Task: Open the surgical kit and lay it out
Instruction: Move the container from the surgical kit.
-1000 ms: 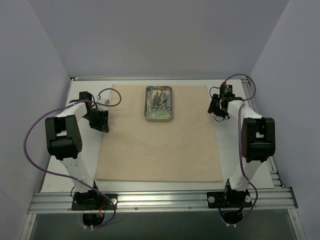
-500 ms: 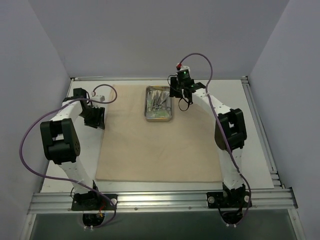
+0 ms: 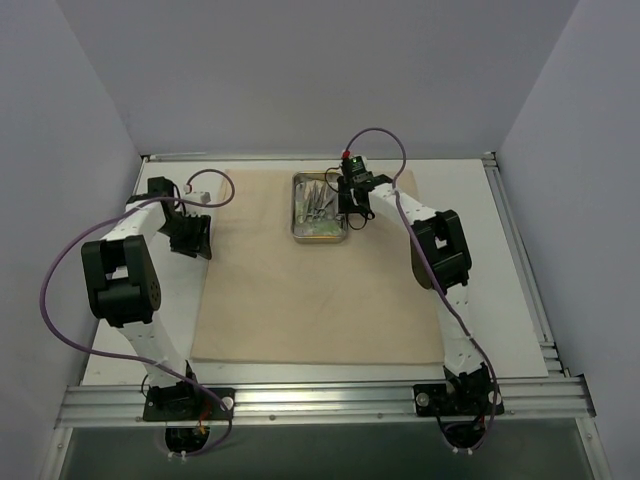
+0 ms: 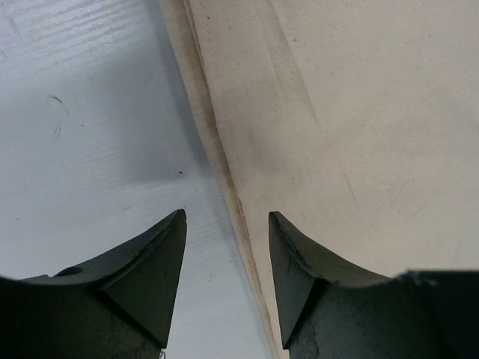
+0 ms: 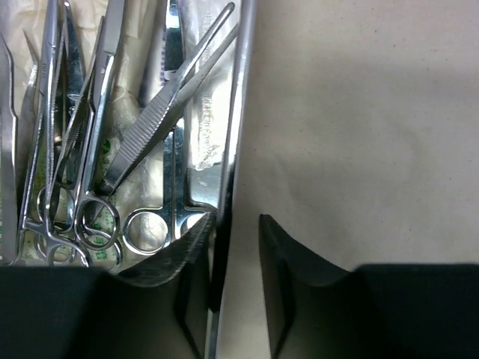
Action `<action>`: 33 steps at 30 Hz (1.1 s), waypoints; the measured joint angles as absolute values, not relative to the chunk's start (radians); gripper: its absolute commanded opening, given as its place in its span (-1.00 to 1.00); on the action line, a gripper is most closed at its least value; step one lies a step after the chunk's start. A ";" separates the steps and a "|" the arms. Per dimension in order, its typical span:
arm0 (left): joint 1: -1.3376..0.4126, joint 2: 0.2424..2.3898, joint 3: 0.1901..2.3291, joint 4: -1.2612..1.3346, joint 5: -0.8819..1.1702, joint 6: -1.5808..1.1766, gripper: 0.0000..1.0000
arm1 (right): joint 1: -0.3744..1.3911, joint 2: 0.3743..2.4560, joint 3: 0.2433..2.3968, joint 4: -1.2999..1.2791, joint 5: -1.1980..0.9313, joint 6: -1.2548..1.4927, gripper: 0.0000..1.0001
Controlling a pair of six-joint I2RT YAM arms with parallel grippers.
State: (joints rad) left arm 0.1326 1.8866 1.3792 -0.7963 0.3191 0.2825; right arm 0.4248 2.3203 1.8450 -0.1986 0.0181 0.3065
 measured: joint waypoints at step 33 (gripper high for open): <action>0.132 1.929 1.416 -0.812 0.294 0.282 0.14 | 0.107 2.337 1.983 -0.387 -0.244 -0.482 -0.85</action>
